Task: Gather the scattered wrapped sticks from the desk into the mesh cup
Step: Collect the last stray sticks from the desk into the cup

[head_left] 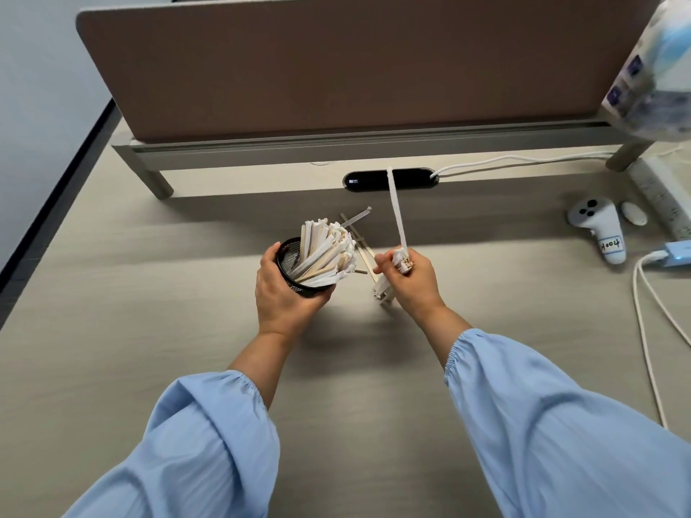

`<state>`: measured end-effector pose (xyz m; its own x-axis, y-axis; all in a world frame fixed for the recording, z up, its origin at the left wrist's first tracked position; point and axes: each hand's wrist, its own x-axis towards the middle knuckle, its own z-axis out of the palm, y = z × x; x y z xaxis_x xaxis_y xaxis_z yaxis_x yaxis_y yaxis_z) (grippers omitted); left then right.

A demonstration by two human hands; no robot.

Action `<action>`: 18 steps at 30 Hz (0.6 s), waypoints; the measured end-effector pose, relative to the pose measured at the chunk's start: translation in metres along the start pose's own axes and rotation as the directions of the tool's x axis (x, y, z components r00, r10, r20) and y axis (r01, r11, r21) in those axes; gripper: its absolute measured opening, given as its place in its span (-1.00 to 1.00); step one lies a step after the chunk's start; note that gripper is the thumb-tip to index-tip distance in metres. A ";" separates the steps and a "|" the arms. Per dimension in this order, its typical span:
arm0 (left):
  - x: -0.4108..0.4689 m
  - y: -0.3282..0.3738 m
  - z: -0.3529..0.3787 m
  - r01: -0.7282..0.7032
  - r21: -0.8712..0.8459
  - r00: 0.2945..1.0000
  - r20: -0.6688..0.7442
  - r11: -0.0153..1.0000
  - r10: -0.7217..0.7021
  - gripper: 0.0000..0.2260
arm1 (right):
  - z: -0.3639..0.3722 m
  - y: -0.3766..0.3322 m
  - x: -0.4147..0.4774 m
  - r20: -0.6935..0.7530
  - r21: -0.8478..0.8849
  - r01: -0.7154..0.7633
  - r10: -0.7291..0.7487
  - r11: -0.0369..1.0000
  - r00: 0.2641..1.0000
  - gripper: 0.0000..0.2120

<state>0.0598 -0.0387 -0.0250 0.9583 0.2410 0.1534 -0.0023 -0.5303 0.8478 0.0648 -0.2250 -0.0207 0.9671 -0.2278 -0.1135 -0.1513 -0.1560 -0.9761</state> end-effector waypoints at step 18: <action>-0.006 -0.002 -0.012 -0.001 0.010 1.000 0.002 1.000 0.001 -0.10 | 0.010 0.012 -0.004 -0.008 -0.036 -0.001 0.001 0.999 1.000 -0.74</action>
<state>0.0510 -0.0295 -0.0212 0.9588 0.2388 0.1537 -0.0009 -0.5388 0.8425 0.0615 -0.2166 -0.0337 0.9652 -0.2359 -0.1125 -0.1595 -0.1906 -0.9686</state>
